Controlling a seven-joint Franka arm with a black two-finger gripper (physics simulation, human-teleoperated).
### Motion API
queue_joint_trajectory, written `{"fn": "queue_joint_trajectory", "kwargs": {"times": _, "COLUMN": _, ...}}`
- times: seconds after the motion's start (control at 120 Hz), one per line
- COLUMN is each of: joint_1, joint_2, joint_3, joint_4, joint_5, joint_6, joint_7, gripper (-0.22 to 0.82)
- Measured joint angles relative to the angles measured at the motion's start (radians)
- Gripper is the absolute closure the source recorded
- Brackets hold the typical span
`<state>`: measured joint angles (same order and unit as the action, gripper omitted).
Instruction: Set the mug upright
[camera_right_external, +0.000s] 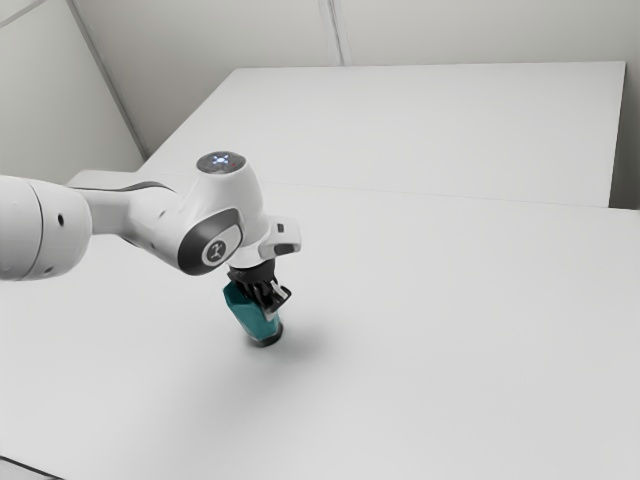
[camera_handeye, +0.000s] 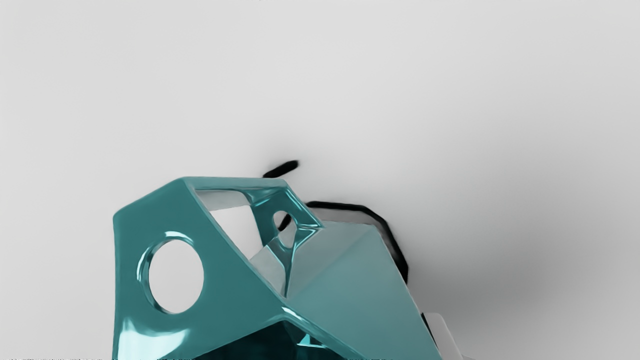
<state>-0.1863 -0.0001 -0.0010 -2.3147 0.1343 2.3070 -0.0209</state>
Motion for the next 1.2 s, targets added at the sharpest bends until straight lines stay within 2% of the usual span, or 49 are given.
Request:
{"fn": "queue_joint_trajectory", "kwargs": {"times": 0.058, "joint_1": 0.000, "joint_2": 0.000, "joint_3": 0.001, "joint_4": -0.003, "joint_5": -0.001, "joint_6": 0.006, "joint_7": -0.013, "gripper": 0.75}}
{"fn": "queue_joint_trajectory", "kwargs": {"times": 0.317, "joint_1": 0.008, "joint_2": -0.005, "joint_3": 0.002, "joint_4": -0.008, "joint_5": -0.008, "joint_6": 0.028, "joint_7": -0.049, "gripper": 0.44}}
{"fn": "queue_joint_trajectory", "kwargs": {"times": 0.633, "joint_1": 0.011, "joint_2": -0.044, "joint_3": -0.011, "joint_4": 0.014, "joint_5": -0.014, "joint_6": 0.032, "joint_7": -0.075, "gripper": 0.16}}
{"fn": "queue_joint_trajectory", "kwargs": {"times": 0.825, "joint_1": -0.016, "joint_2": -0.052, "joint_3": -0.024, "joint_4": 0.107, "joint_5": -0.034, "joint_6": -0.046, "joint_7": -0.082, "gripper": 0.08}}
{"fn": "queue_joint_trajectory", "kwargs": {"times": 1.2, "joint_1": 0.034, "joint_2": -0.054, "joint_3": -0.024, "joint_4": 0.347, "joint_5": -0.102, "joint_6": -0.366, "joint_7": -0.090, "gripper": 0.03}}
